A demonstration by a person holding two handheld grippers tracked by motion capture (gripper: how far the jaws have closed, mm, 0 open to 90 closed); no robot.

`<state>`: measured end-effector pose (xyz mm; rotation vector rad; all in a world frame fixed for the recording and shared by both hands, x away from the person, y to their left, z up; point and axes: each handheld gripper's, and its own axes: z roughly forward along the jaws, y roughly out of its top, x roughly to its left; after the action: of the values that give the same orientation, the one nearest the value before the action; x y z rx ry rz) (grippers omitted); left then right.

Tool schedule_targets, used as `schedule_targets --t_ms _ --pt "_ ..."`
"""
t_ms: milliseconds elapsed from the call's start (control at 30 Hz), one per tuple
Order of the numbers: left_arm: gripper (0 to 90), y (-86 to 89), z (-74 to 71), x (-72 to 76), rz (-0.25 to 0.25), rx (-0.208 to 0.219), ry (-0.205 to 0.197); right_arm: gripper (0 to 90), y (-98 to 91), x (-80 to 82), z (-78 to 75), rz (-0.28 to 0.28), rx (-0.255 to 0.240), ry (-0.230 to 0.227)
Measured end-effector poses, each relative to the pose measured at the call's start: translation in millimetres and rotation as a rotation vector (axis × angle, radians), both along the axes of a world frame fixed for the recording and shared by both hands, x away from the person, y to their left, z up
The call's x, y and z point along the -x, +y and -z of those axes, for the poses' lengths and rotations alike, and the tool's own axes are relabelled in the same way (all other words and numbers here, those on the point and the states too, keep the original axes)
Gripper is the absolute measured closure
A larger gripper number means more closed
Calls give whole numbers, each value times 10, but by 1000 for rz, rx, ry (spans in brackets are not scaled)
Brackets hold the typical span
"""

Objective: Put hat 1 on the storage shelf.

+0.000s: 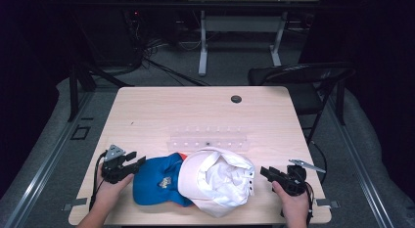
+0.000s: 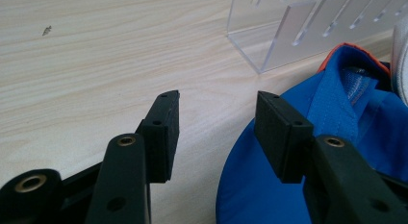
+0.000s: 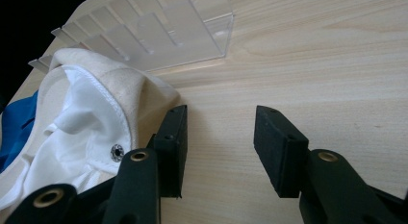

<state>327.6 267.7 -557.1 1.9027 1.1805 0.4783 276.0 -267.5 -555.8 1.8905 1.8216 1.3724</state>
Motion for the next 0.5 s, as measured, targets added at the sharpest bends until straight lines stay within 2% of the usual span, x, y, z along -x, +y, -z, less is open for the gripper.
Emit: schedule_targets --t_ms 367,500 --pt "518 -12 -10 14 5 -2 -9 561 31 37 -95 -41 -29 13" --pt "518 -2 -13 13 5 1 -8 556 44 66 -147 -65 -55 22"
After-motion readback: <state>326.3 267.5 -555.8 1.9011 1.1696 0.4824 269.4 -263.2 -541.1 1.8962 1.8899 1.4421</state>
